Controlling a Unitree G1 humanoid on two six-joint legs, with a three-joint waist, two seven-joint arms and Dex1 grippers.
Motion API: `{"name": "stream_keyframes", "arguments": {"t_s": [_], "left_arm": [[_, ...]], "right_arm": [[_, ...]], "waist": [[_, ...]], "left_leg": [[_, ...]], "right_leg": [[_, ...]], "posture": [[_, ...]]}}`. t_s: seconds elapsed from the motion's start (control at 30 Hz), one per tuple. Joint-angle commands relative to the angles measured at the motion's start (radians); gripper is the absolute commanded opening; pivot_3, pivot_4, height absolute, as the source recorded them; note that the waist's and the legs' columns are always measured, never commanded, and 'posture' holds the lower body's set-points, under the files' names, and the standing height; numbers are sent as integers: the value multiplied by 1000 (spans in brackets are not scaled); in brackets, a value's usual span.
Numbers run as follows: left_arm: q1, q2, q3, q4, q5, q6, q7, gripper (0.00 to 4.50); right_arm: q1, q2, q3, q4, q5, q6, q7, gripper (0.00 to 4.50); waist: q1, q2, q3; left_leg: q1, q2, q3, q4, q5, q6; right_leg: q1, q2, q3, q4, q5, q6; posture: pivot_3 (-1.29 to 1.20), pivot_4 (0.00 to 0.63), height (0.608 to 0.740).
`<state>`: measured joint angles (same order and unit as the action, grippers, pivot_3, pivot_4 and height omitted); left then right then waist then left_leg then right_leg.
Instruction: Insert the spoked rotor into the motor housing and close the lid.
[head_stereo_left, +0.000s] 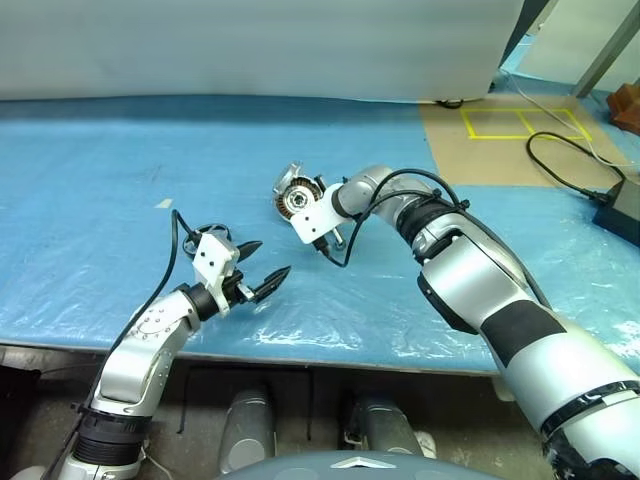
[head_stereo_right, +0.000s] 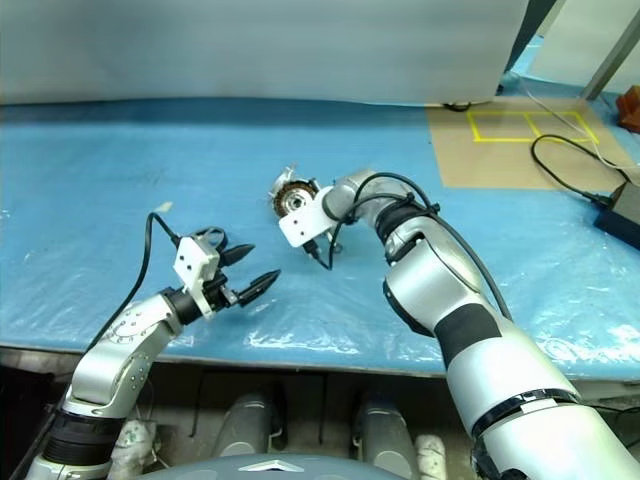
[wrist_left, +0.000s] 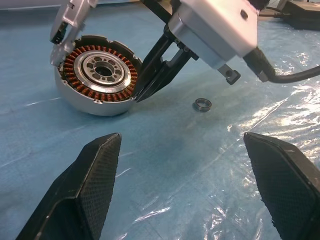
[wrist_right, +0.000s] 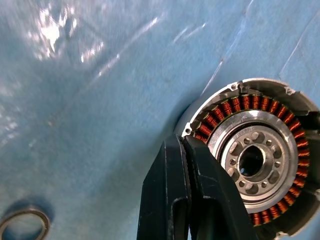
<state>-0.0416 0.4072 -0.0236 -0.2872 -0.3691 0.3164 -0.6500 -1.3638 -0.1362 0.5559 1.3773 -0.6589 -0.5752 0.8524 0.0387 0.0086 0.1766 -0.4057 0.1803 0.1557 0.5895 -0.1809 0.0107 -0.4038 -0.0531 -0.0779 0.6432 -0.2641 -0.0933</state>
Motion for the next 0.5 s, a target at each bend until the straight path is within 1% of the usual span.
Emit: {"name": "stream_keyframes", "arguments": {"t_s": [0.03, 0.1, 0.23, 0.37, 0.5], "left_arm": [[-17, -1, -5, -27, -1, -6, -2, 4134], [-21, -1, -7, -24, -2, -6, -2, 4134], [-28, -1, -11, -18, -2, -8, -5, 4134], [-37, -3, -14, -11, -2, -9, -8, 4134], [-44, -3, -15, -4, -4, -10, -11, 4134]], "right_arm": [[-49, 23, -86, -21, 102, 41, 111, 45], [-57, 32, -129, -27, 147, 78, 181, 45], [-69, 50, -207, -43, 238, 193, 380, 45], [-46, 59, -212, -71, 261, 300, 505, 45], [-13, 48, -195, -129, 273, 356, 626, 45]], "waist": [[0, 0, 0], [0, 0, 0], [0, 0, 0], [2, 0, 0], [3, 0, 0]], "left_leg": [[0, 0, 0, 0, 0, 0], [0, 1, 0, 0, 0, 0], [-3, 1, 0, 2, 0, 0], [-5, 2, 0, 5, -1, 1], [-5, 2, 0, 6, -1, 2]], "right_leg": [[0, 0, 0, 0, 0, 0], [-1, 1, 0, 0, 0, 0], [-2, 1, -1, 1, 0, 0], [-3, 1, -1, 1, 0, 0], [-3, 1, -2, 2, 0, 0]], "posture": [[0, 150, 740], [0, 150, 740], [0, 150, 740], [0, 150, 740], [0, 150, 740]]}}
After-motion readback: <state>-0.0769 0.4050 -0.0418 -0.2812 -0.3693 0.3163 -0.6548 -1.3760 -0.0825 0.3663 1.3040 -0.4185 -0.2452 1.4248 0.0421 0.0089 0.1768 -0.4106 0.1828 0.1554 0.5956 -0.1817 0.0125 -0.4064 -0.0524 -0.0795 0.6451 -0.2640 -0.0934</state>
